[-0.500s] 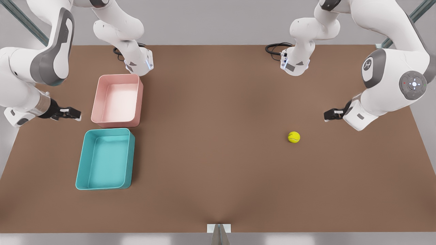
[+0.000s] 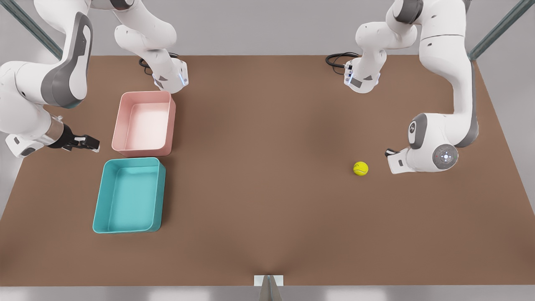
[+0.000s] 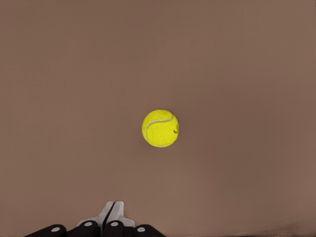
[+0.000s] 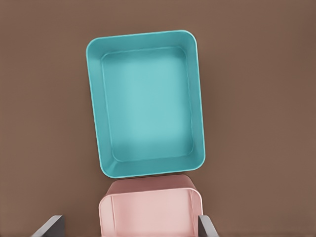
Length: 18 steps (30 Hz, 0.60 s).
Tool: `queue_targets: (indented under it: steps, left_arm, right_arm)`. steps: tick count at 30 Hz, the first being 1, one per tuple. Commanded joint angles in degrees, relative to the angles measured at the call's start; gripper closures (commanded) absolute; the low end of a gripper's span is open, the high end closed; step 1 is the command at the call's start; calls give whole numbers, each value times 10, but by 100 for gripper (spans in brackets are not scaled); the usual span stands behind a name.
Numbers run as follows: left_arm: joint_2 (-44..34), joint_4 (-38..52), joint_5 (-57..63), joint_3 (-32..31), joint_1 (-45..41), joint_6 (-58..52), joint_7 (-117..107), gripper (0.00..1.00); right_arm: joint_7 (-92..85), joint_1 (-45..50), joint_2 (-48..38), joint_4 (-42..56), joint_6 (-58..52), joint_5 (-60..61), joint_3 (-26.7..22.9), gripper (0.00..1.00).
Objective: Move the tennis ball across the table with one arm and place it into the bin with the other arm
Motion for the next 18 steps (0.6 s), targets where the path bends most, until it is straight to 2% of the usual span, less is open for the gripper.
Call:
queue_targets:
  steps: [1, 4, 8, 9, 10, 13, 18]
  left_arm:
    - [7, -38, 31, 0, 4, 171, 803, 79]
    - [16, -85, 145, -2, 6, 222, 811, 79]
    - [29, -116, 110, -2, 19, 223, 794, 79]
    - [34, -121, 24, -2, 20, 202, 791, 79]
    - [34, -121, 17, -2, 22, 184, 785, 79]
    - [39, -121, 58, -3, 10, 165, 790, 79]
    - [73, -137, 87, -3, 10, 245, 785, 79]
  right_arm:
    - [11, 0, -1, -1, 0, 0, 0, 0]
    - [10, 0, 0, -2, 0, 0, 0, 0]
    - [2, 0, 2, -3, 0, 0, 0, 0]
    - [2, 0, 2, -4, 0, 0, 0, 0]
    - [2, 0, 2, -4, 0, 0, 0, 0]
    - [1, 0, 2, -4, 0, 0, 0, 0]
    - [-10, -1, 3, -6, 0, 0, 0, 0]
